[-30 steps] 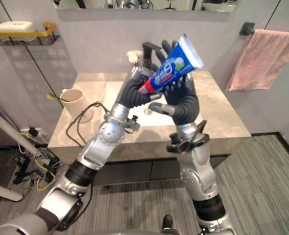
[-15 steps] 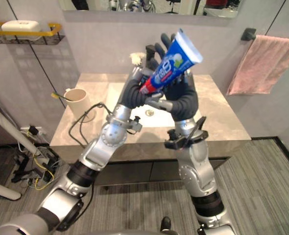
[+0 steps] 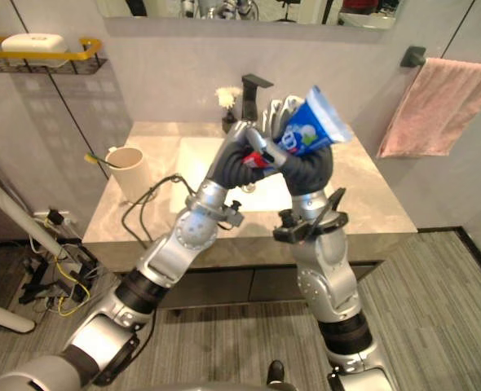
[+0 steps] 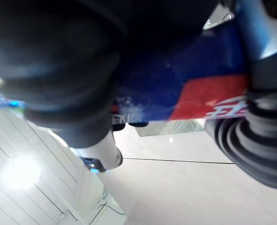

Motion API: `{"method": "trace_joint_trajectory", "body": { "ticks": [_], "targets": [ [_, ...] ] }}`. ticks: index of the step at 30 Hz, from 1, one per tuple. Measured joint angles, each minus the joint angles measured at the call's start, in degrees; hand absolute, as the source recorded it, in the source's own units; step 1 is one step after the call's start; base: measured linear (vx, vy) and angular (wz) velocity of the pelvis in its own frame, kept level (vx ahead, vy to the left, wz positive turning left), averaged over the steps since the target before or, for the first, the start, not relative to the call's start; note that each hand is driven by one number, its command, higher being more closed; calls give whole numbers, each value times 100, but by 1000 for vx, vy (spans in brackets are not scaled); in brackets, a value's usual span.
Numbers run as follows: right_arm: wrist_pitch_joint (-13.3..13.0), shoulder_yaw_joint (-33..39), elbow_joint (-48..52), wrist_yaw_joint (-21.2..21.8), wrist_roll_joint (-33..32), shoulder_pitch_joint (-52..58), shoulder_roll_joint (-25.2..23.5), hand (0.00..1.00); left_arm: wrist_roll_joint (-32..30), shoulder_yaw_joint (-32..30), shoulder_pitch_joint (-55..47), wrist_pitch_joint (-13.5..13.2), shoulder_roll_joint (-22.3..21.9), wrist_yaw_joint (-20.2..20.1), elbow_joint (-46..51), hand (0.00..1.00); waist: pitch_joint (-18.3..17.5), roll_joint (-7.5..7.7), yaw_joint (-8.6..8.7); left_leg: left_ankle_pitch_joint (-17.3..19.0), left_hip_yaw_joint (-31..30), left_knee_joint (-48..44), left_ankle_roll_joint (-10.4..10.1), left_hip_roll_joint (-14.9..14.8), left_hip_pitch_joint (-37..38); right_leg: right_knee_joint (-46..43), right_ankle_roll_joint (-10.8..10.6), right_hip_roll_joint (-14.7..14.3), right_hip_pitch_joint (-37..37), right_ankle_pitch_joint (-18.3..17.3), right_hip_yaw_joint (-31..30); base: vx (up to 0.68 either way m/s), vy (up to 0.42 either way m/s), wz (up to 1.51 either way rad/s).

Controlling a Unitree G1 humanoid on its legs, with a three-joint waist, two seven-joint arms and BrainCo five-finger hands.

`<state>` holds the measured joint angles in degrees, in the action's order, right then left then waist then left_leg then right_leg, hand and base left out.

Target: Organize washtable

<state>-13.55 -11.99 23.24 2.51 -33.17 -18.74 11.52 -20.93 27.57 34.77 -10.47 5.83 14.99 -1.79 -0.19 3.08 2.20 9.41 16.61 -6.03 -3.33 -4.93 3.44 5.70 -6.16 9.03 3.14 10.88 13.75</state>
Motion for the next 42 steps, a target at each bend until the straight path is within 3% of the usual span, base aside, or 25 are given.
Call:
{"method": "trace_joint_trajectory", "body": {
  "ticks": [8,9,26,42],
  "targets": [
    [-20,6,-24,0,5,0,-3,100,-1,25,-1,4,0,-6,-6,100,-20,1,-1,-17,-2,7,0,0,0,0,0,1,0,0,1,0,0,0],
    [-27,5,-35,1,4,0,-4,100,-1,25,-1,6,0,-8,-10,0,-20,1,-1,-20,-3,10,-1,0,1,0,0,1,0,0,1,0,0,0],
    [-63,10,-205,0,56,5,-116,100,-1,-94,-49,17,-22,-9,-75,0,-36,-2,-1,-106,-11,124,-22,-8,41,0,9,-22,3,4,11,0,0,0],
    [-50,-11,-242,135,129,305,-205,100,-2,-664,-1057,-38,-105,-132,1075,0,-67,-21,-43,-107,-53,126,-22,-6,44,0,9,-19,-21,3,31,0,0,0]
  ]
}}
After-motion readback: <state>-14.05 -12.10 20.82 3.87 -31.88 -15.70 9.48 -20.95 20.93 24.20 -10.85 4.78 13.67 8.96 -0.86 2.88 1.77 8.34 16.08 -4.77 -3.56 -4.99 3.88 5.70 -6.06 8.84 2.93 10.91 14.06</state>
